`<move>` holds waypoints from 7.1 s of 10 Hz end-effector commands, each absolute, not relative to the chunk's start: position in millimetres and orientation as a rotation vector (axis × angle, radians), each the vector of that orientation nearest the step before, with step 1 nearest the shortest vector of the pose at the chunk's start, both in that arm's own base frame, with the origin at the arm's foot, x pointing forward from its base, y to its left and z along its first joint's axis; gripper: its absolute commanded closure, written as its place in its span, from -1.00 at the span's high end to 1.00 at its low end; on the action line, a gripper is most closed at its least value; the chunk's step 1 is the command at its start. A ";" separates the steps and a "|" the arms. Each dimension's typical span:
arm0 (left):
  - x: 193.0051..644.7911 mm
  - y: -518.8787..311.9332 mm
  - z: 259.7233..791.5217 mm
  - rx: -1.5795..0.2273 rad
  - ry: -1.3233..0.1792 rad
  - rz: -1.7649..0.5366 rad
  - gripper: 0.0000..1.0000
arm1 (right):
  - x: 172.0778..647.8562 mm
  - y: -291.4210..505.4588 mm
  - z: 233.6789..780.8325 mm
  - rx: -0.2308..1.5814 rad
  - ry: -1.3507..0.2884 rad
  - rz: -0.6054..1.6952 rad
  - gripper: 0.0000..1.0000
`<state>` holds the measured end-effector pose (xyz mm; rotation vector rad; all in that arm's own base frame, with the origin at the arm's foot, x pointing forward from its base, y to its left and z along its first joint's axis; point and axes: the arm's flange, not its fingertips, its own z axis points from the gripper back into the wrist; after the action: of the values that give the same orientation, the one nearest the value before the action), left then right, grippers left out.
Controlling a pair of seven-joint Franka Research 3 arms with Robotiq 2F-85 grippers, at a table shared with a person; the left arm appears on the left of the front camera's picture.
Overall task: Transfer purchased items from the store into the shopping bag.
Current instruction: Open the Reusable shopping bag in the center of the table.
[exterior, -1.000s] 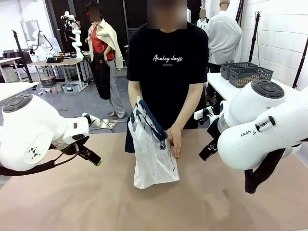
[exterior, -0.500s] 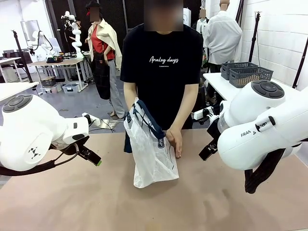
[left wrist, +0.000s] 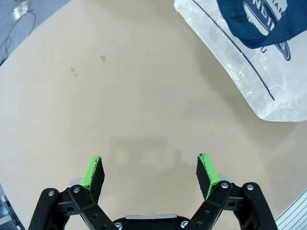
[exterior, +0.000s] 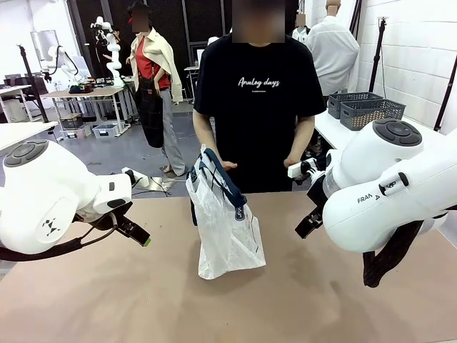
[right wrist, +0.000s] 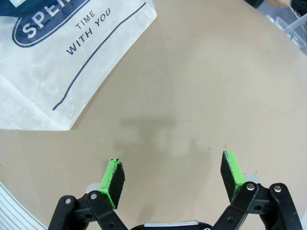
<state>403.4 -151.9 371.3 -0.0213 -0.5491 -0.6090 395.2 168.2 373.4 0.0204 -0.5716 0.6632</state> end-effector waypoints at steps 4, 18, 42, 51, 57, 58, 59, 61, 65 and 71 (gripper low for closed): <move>403.8 -150.9 371.3 -0.021 -0.549 -0.607 1.00 | 395.2 168.2 373.4 0.021 -0.572 0.663 1.00; 410.8 -175.6 468.0 -0.187 -0.498 -0.513 1.00 | 409.9 212.6 468.4 0.163 -0.419 0.733 1.00; 479.8 -241.9 558.3 -0.362 -0.135 -0.088 1.00 | 537.3 401.9 566.4 0.159 -0.098 0.316 1.00; 493.9 -254.5 533.8 -0.452 -0.068 -0.059 1.00 | 562.2 413.9 541.9 0.162 -0.049 0.222 1.00; 487.3 -236.2 522.7 -0.461 -0.064 -0.004 1.00 | 559.7 402.8 539.0 0.159 -0.020 0.204 1.00; 485.5 -231.9 525.2 -0.466 -0.076 0.004 1.00 | 558.6 402.2 540.0 0.148 -0.021 0.211 1.00; 484.1 -228.9 528.1 -0.468 -0.089 0.013 1.00 | 557.3 401.2 541.2 0.141 -0.017 0.215 1.00; 484.1 -226.8 527.9 -0.468 -0.089 0.015 1.00 | 556.8 400.7 539.9 0.133 -0.005 0.220 1.00; 489.3 -236.1 524.4 -0.491 -0.070 -0.010 1.00 | 555.7 400.3 537.6 0.123 0.003 0.230 1.00; 496.2 -248.7 527.9 -0.511 -0.067 -0.031 1.00 | 556.4 399.2 534.4 0.132 0.013 0.228 1.00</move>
<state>491.7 -243.3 531.5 -0.4783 -0.0793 -0.0041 554.8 398.6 530.7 0.1262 -0.0100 0.2360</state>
